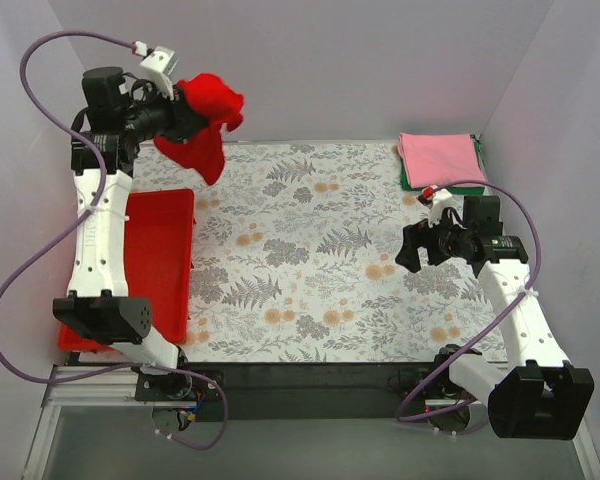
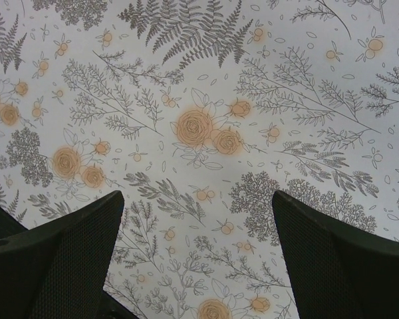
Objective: Fold and stack the t-shirts
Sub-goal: Move the tshirt to the center of the board, then flatten the tshirt out
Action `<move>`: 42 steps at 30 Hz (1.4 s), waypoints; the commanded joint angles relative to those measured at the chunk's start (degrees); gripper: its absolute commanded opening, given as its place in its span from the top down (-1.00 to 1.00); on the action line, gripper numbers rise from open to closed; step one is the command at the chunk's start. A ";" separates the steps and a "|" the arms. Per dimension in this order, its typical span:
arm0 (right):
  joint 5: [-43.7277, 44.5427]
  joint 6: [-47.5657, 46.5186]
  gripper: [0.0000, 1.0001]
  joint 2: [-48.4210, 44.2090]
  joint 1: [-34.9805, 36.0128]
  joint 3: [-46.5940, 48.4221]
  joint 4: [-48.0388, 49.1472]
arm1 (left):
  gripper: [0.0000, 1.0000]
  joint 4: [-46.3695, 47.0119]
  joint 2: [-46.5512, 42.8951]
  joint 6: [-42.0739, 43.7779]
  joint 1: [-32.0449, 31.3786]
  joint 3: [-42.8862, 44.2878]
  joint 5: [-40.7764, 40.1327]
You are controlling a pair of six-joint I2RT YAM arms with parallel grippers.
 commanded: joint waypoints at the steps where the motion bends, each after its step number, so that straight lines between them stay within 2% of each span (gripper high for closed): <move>1: -1.57 0.84 -0.97 0.79 -0.23 3.51 -0.18 | 1.00 5.43 -3.36 -7.95 -7.27 1.93 11.86; 2: -1.48 0.75 -0.97 1.05 -0.14 4.12 -0.45 | 1.00 8.15 -3.71 -10.31 -10.87 1.93 12.92; 5: -1.22 0.40 -0.97 1.40 -1.71 4.92 -0.80 | 1.00 12.72 -4.24 -14.27 -16.33 0.18 16.44; 7: -1.21 -0.04 -0.97 1.32 -1.90 5.53 -1.24 | 1.00 14.93 -5.03 -15.87 -17.40 -4.82 19.60; 9: -1.30 -0.65 -0.97 1.23 -2.42 5.97 -1.68 | 0.09 15.74 -6.26 -16.40 -17.85 -9.30 20.05; 10: -1.39 -1.18 -0.97 1.23 -2.51 6.50 -2.46 | -0.43 15.47 -6.70 -15.79 -17.85 -15.15 17.62; 11: -1.30 -1.96 -0.97 1.23 -2.86 6.67 -2.99 | -0.75 12.86 -7.05 -14.65 -17.85 -17.56 15.42; 13: -1.30 -3.02 -0.97 1.14 -3.13 6.76 -3.96 | -0.76 9.86 -7.66 -9.04 -17.85 -22.83 12.16; 15: -0.95 -4.87 -0.97 0.79 -3.48 6.50 -5.63 | -0.77 9.49 -9.07 -7.27 -17.85 -31.96 7.58; 19: -1.29 -8.29 -0.97 1.40 -3.57 5.10 -9.57 | -0.77 8.80 -13.72 -1.56 -18.02 -44.09 12.56; 21: -2.61 -11.36 -0.95 4.02 -3.48 5.53 -12.98 | -0.77 8.53 -14.78 -1.63 -18.46 -47.10 13.72; 23: -3.41 -12.78 -0.83 6.58 -2.87 5.62 -16.25 | -0.77 8.00 -15.58 -1.81 -19.86 -50.09 14.77; 25: -2.71 -13.84 -0.72 8.96 -1.99 5.45 -17.33 | -0.74 8.52 -15.93 -2.07 -21.97 -55.27 13.03; 27: -1.66 -13.49 -0.71 10.53 1.86 5.62 -17.33 | -0.68 8.88 -15.84 -2.77 -26.01 -59.83 9.88; 29: 0.62 -10.95 -0.66 12.47 8.78 5.88 -16.63 | -0.56 9.84 -14.27 -4.44 -29.60 -61.96 7.49; 32: 0.98 -6.55 -0.62 16.34 16.26 6.50 -13.91 | -0.54 11.86 -12.95 -6.11 -31.64 -64.69 5.74; 36: 1.34 -4.88 -0.64 22.74 19.72 7.82 -10.74 | -0.62 11.69 -8.91 -6.38 -32.00 -63.64 5.20; 42: -2.01 -1.28 -0.65 26.89 23.32 7.38 -2.74 | -0.62 13.88 -3.63 -8.22 -32.88 -62.84 8.80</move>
